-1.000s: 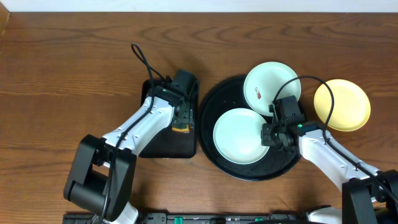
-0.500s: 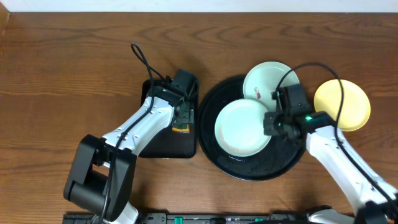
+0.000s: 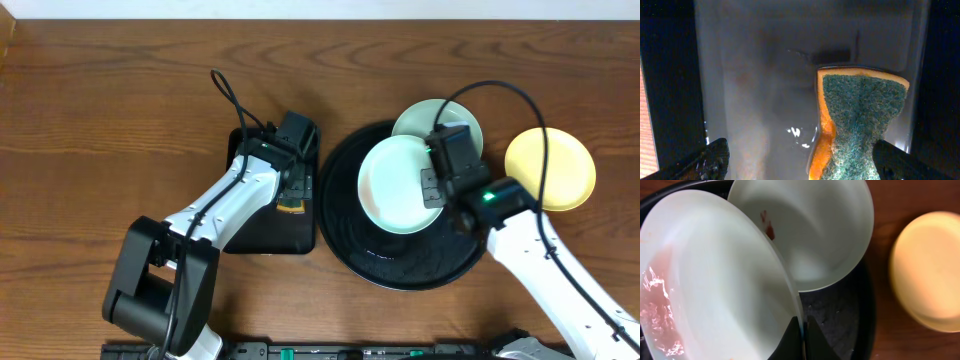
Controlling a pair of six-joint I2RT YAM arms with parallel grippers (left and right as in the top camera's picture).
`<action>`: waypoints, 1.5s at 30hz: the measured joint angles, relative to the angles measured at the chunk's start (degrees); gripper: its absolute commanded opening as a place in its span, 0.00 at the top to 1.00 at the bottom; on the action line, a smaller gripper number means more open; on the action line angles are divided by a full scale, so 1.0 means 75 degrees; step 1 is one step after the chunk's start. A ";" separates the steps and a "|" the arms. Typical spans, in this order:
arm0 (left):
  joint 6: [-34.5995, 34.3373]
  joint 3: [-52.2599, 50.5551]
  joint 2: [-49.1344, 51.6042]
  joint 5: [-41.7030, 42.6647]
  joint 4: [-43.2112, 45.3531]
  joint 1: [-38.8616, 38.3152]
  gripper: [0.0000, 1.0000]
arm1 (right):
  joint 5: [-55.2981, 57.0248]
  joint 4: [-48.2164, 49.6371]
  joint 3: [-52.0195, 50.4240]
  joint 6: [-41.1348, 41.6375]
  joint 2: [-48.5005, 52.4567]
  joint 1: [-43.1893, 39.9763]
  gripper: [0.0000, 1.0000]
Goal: Clean dirty plates on tray and stack at the side
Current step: 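Lift the lower green plate by its rim with the right gripper, then carry the green plate right and stack it on the yellow plate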
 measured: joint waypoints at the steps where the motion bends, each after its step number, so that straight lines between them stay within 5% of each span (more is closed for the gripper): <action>1: 0.0000 0.0000 0.0000 0.0000 0.0000 0.0000 0.08 | 0.0274 0.0000 0.0000 -0.0023 0.0000 0.0146 0.99; 25: 0.0000 0.0000 0.0000 0.0000 0.0000 0.0000 0.07 | 0.8134 0.1582 0.0017 -0.1419 0.0000 0.4945 0.99; 39: 0.0000 0.0000 0.0000 0.0000 0.0000 0.0000 0.07 | 0.8781 0.1580 0.0017 -0.1425 0.0000 0.5050 0.99; 45: 0.0000 0.0000 0.0000 0.0000 0.0003 0.0000 0.07 | 0.6353 0.1378 0.0017 -0.0877 0.0000 0.4261 0.99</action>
